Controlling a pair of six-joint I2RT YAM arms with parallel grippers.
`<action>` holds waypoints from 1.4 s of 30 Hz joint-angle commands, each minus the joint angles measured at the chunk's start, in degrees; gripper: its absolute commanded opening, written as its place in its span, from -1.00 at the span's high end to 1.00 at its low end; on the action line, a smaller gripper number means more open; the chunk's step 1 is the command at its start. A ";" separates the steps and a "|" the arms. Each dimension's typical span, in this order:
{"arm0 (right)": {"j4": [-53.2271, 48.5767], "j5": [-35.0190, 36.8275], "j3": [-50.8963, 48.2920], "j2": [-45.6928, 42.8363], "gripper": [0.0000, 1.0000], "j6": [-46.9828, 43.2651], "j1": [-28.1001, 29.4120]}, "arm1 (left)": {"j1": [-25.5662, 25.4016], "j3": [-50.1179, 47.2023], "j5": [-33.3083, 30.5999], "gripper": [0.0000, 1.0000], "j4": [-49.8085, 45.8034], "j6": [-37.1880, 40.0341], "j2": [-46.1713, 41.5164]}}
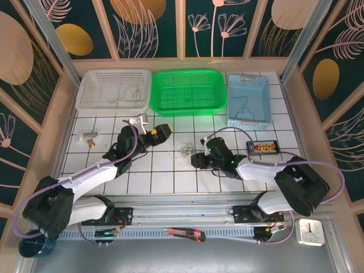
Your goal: Untangle the cables
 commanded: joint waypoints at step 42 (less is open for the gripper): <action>-9.52 -14.73 19.53 -4.86 1.00 -6.40 -7.69 | -0.51 -1.16 7.96 -0.98 5.96 17.09 4.24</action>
